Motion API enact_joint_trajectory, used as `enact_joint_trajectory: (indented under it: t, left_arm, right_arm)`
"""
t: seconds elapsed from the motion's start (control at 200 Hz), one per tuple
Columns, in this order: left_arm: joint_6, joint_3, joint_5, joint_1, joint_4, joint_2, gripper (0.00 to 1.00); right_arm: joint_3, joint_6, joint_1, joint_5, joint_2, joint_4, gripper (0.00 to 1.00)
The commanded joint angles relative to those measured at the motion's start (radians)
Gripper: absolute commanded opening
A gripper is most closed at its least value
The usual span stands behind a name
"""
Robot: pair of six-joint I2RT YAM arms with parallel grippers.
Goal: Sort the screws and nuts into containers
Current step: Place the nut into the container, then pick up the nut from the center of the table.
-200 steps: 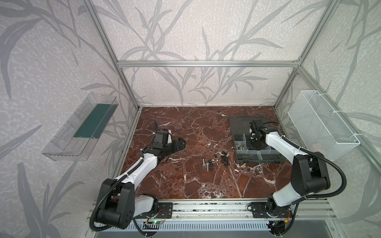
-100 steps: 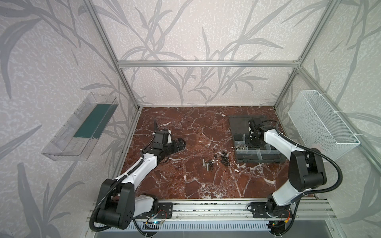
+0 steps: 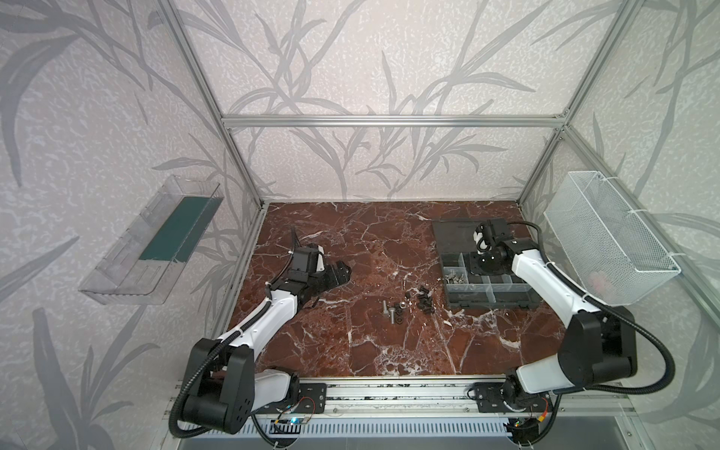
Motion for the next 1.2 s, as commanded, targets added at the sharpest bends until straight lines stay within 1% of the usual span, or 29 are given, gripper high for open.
enact_joint_trajectory:
  t: [0.0,0.135,0.215,0.315,0.42,0.515,0.615,0.675,0.77,0.88,0.985,1.15,1.195]
  left_arm:
    - [0.002,0.018,-0.002,0.005,-0.007,-0.011,0.99]
    - [0.001,0.019,0.0,0.005,-0.003,-0.006,0.99]
    - [0.0,0.019,0.0,0.005,-0.003,-0.004,0.99]
    - [-0.003,0.018,0.002,0.005,0.002,0.001,0.99]
    - [-0.008,0.014,0.008,0.005,0.008,0.004,0.99]
    - [-0.014,0.01,0.012,0.005,0.015,0.006,0.99]
    - [-0.012,0.009,0.011,0.005,0.013,0.005,0.99]
    - [-0.011,0.011,-0.001,0.005,0.008,0.004,0.99]
    - [-0.013,0.007,-0.008,0.005,0.003,0.005,0.99]
    - [-0.009,0.002,-0.006,0.006,0.005,0.0,0.99]
    - [-0.003,0.003,-0.005,0.006,0.004,0.0,0.99]
    - [-0.001,-0.002,-0.004,0.006,0.008,0.001,0.99]
    - [-0.001,-0.003,-0.004,0.006,0.007,0.001,0.99]
  right_arm:
    - [-0.03,-0.031,0.007,-0.165,-0.091,0.017,0.63]
    - [-0.107,-0.028,0.046,-0.305,-0.176,0.078,0.64]
    - [-0.136,-0.02,0.103,-0.345,-0.201,0.095,0.64]
    - [-0.167,0.01,0.195,-0.357,-0.202,0.132,0.64]
    - [-0.19,0.061,0.299,-0.335,-0.174,0.186,0.64]
    - [-0.199,0.114,0.375,-0.265,-0.132,0.219,0.64]
    - [-0.173,0.198,0.42,-0.201,-0.068,0.216,0.64]
    - [-0.15,0.242,0.441,-0.187,-0.029,0.207,0.63]
    - [-0.121,0.288,0.492,-0.134,0.019,0.211,0.63]
    - [-0.077,0.296,0.54,-0.081,0.084,0.193,0.63]
    - [-0.049,0.274,0.573,-0.068,0.144,0.187,0.62]
    - [-0.019,0.234,0.597,-0.051,0.22,0.167,0.6]
    - [-0.011,0.223,0.6,-0.045,0.234,0.16,0.57]
